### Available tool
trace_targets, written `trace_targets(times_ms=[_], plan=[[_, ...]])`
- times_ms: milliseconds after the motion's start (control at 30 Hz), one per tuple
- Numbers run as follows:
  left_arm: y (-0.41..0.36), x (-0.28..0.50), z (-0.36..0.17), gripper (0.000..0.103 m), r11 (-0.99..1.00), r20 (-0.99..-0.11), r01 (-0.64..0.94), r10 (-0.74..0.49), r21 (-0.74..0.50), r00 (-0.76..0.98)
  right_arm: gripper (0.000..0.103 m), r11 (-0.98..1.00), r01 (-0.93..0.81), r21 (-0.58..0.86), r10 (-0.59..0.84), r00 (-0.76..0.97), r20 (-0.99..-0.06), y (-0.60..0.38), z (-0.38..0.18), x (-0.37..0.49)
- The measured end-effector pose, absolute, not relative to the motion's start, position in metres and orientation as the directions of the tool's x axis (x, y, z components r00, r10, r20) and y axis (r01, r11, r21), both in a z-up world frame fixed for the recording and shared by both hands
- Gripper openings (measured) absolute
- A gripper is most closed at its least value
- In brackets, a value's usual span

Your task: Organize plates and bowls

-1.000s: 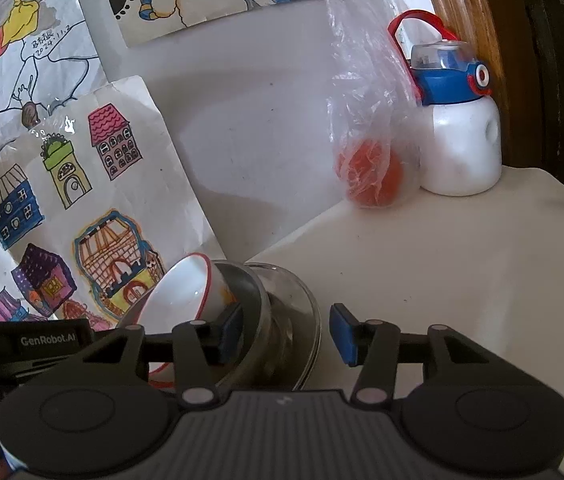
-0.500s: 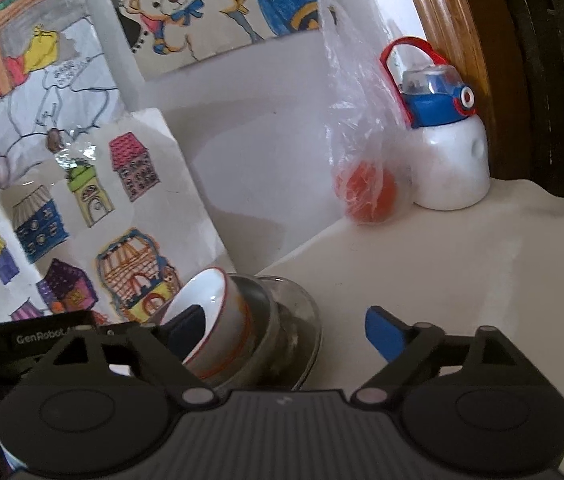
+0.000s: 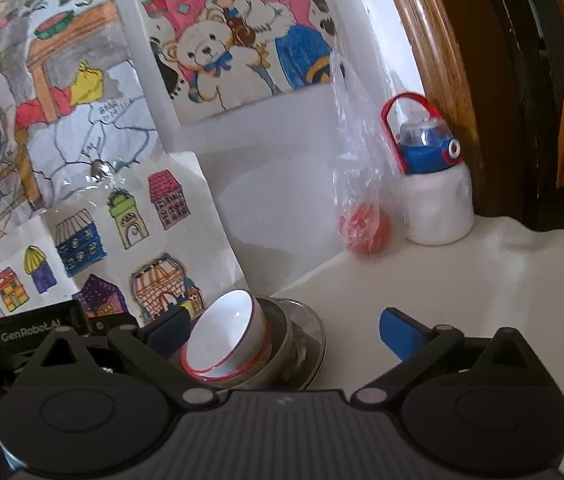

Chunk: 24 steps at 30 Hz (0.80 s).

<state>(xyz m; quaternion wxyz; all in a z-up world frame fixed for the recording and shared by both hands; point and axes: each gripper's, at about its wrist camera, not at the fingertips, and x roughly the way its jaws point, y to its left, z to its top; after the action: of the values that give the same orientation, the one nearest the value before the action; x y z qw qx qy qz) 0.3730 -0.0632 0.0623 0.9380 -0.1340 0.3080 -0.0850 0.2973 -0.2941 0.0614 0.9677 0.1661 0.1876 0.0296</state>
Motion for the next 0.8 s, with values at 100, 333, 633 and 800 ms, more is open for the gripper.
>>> trace_targets(times_ms=[100, 333, 633, 800], plan=[[-0.058, 0.357, 0.069, 0.096, 0.951, -0.529, 0.088, -0.241, -0.297, 0.814, 0.103, 0.945, 0.006, 0.328, 0.112, 0.935, -0.337, -0.293, 0.066, 0.284], [-0.048, 0.323, 0.081, 0.102, 0.956, -0.469, 0.108, -0.231, -0.274, 0.853, 0.103, 0.953, 0.002, 0.304, 0.089, 0.954, -0.287, -0.289, 0.077, 0.250], [-0.038, 0.277, 0.099, 0.102, 0.967, -0.380, 0.106, -0.190, -0.231, 0.905, 0.103, 0.965, -0.011, 0.261, 0.069, 0.974, -0.215, -0.283, 0.087, 0.206], [-0.033, 0.253, 0.104, 0.102, 0.973, -0.348, 0.105, -0.174, -0.207, 0.921, 0.103, 0.971, -0.010, 0.238, 0.056, 0.981, -0.185, -0.275, 0.090, 0.182]])
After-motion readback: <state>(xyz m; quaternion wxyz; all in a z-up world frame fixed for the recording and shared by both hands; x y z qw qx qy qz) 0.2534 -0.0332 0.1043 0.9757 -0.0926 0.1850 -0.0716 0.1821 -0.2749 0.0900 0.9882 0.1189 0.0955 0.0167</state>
